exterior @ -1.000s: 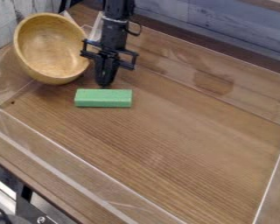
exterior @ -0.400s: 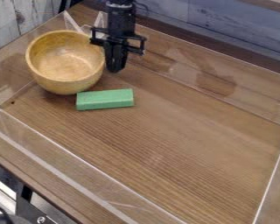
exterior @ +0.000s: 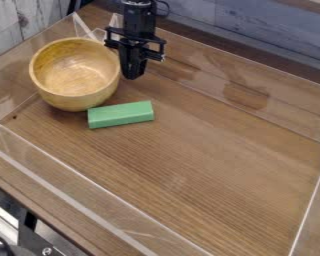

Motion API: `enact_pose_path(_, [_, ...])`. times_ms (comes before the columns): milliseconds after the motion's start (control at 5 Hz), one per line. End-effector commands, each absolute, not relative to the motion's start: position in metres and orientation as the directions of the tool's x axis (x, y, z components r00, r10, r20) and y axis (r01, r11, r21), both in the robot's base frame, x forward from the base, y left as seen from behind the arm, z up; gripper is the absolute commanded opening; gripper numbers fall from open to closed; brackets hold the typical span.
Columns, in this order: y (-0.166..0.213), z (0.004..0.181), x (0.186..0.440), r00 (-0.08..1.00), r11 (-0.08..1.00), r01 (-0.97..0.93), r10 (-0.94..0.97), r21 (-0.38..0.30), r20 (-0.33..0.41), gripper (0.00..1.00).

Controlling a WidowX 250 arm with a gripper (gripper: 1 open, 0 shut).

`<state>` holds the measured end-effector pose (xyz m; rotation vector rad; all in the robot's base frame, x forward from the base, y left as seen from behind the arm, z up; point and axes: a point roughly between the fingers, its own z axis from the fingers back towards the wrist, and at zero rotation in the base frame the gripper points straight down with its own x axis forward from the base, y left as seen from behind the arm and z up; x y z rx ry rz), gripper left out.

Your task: Remove the green block from the brown bowl and put it on the table

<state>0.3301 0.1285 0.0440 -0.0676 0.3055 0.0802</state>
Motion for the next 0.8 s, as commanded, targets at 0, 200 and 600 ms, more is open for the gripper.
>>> enact_pose_path(0, [0.144, 0.06, 0.334, 0.966, 0.996, -0.083, 0.071, -0.036, -0.247, 1.0])
enact_pose_path(200, [0.154, 0.068, 0.334, 0.968, 0.999, -0.037, 0.027, -0.037, -0.248, 1.0])
enact_pose_path(600, [0.156, 0.073, 0.329, 0.966, 0.999, 0.001, -0.011, -0.038, -0.259, 1.0])
